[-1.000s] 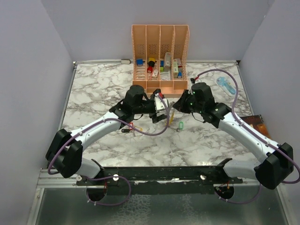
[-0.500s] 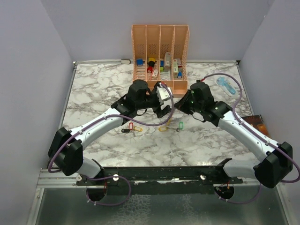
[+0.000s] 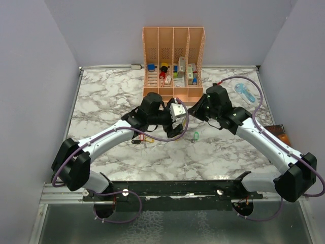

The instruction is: Put the keys on the keyring

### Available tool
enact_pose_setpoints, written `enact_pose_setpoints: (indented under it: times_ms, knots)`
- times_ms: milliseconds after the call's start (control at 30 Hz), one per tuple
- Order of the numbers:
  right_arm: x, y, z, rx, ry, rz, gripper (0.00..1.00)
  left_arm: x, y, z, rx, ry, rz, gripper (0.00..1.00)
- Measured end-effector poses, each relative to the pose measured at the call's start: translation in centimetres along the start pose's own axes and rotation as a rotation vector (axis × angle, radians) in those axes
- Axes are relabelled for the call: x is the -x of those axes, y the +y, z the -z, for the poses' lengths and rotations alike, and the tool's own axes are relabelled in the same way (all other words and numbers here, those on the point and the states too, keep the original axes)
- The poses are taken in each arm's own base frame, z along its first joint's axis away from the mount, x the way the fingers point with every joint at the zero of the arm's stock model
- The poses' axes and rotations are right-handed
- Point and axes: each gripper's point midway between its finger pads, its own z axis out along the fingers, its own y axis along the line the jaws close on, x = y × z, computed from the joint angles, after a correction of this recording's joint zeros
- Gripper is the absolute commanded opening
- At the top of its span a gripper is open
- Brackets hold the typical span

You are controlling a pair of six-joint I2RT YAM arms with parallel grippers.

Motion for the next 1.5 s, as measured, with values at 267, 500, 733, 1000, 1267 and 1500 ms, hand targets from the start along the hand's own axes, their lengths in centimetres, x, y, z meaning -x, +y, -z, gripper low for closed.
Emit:
enact_pose_setpoints:
  times_ms: [267, 500, 733, 1000, 1267, 1500]
  knots:
    - [-0.5, 0.4, 0.1, 0.019, 0.028, -0.005, 0.02, -1.4, -0.7, -0.3, 0.011, 0.022, 0.044, 0.99]
    - [-0.9, 0.8, 0.2, 0.039, 0.053, -0.016, 0.02, 0.0, -0.1, -0.8, 0.060, -0.020, 0.028, 0.99]
    - [-1.4, 1.6, 0.5, 0.077, 0.089, -0.028, 0.02, 0.1, 0.4, -1.1, 0.091, -0.040, 0.009, 0.96]
    - [-2.5, 2.5, 1.3, 0.124, 0.162, 0.001, 0.02, -1.4, 0.3, -1.1, 0.093, -0.011, -0.033, 0.79]
    - [-2.5, 3.7, 2.6, 0.164, 0.196, 0.064, 0.02, -2.4, 0.6, -1.0, 0.101, 0.028, -0.090, 0.69]
    - [-2.8, 3.3, 3.3, 0.153, 0.227, 0.123, 0.02, -2.9, 1.2, -0.6, 0.129, 0.065, -0.136, 0.70]
